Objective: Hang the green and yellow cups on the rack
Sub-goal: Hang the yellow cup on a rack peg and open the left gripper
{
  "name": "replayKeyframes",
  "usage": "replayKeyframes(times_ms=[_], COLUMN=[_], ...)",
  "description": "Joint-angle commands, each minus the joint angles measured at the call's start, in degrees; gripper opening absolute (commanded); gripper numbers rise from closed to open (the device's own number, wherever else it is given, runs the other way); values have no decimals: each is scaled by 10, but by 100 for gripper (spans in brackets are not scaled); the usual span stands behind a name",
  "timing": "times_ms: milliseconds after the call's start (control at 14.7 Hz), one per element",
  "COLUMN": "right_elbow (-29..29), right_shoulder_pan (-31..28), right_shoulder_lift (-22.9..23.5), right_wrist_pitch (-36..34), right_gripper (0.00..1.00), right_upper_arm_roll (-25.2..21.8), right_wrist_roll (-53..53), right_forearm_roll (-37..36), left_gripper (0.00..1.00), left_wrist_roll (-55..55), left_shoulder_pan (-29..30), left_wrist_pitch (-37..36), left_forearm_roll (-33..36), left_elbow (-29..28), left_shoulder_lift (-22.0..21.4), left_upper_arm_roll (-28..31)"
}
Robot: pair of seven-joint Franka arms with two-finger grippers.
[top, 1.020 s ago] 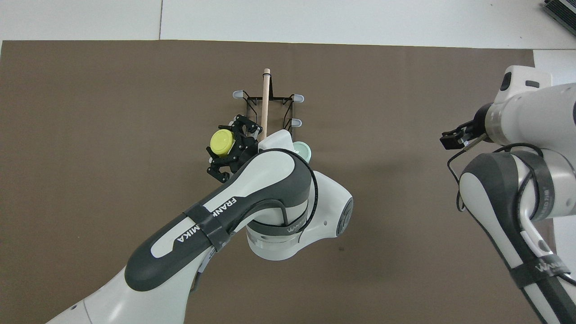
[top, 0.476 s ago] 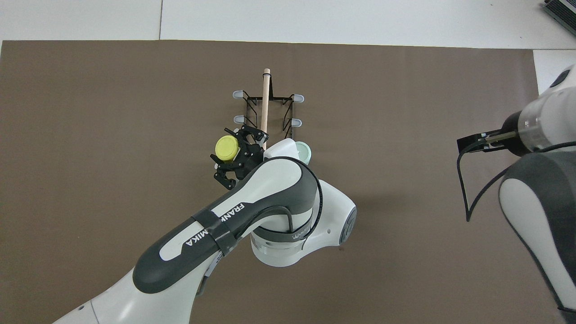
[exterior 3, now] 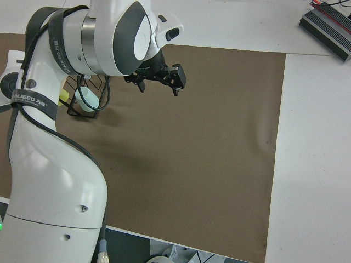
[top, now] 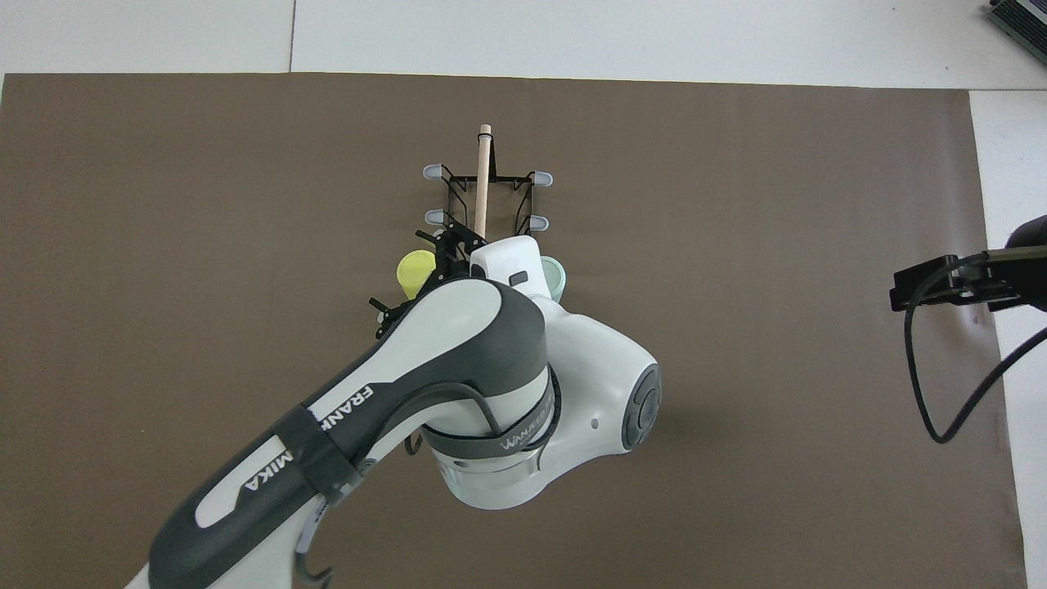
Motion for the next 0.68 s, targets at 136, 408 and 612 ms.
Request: replayKeyframes(times_ms=[136,408,612], right_elbow=[10,13,12], right_shoulder_pan=[-7,-23,-21], right_shoulder_lift=[7,8,8], right_wrist_pitch=[22,-3,-3], right_gripper=[100,100,100], right_upper_arm_roll=[3,3,3], right_wrist_roll=[-30,-35,-37], right_forearm_roll=[1,15,6], left_gripper=[100,100,100], left_wrist_roll=[270,477,644], left_shoulder_pan=[3,3,3], left_wrist_pitch=[76,123,149], left_forearm_roll=[-148,-262,-356], left_elbow=[-18,-32,-49], left_shoulder_lift=[-79,-133,-167], left_upper_arm_roll=[106,205,273])
